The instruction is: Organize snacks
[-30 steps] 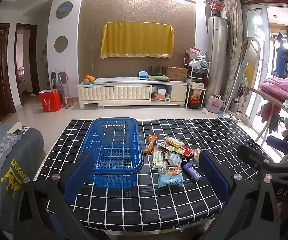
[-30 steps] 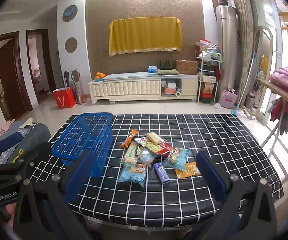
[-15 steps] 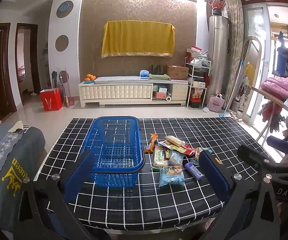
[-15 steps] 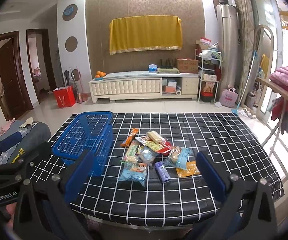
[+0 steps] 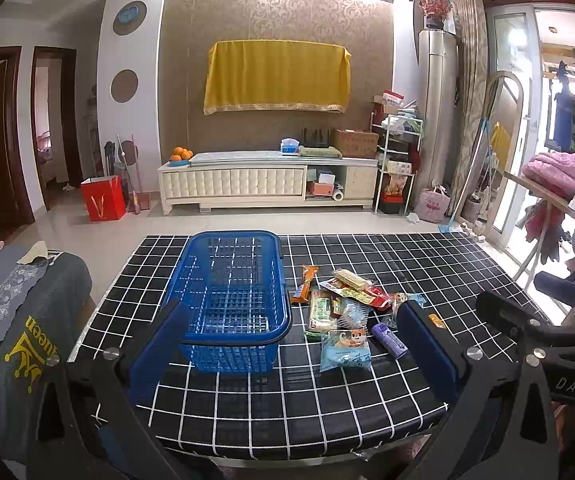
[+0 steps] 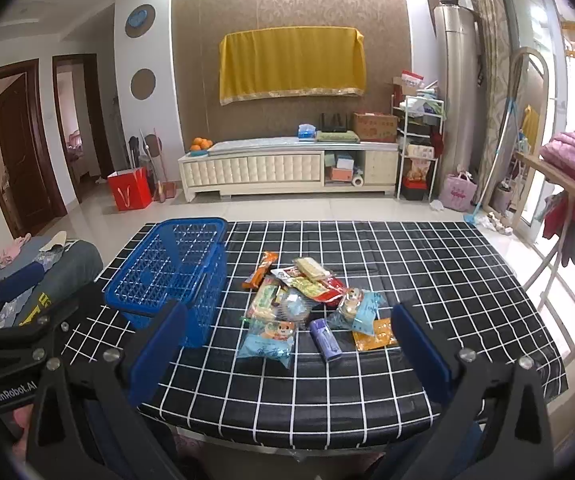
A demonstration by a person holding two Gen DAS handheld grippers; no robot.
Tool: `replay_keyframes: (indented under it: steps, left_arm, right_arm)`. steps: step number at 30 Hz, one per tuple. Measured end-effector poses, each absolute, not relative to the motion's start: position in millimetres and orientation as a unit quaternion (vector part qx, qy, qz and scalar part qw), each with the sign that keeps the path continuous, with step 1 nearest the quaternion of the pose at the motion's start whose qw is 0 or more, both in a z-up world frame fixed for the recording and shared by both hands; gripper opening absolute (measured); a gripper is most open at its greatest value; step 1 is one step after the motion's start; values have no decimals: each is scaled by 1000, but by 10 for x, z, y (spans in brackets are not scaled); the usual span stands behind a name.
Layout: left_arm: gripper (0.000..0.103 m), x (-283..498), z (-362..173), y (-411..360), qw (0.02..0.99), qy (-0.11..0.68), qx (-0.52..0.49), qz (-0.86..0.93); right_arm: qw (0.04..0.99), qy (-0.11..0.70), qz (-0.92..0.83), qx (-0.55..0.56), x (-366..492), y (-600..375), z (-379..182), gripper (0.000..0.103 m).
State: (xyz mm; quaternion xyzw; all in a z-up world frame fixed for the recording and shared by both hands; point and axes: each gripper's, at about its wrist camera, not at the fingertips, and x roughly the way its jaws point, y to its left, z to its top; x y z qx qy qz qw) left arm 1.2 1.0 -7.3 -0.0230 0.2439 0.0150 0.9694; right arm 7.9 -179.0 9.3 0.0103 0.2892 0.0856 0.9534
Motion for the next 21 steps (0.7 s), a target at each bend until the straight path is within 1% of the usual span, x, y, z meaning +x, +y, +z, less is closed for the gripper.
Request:
replay_keyframes:
  steps: [21]
  left_arm:
    - [103,13,-100,9,969,247,-24,17]
  right_arm:
    - [953,289,88,12,88,-1785,86,103]
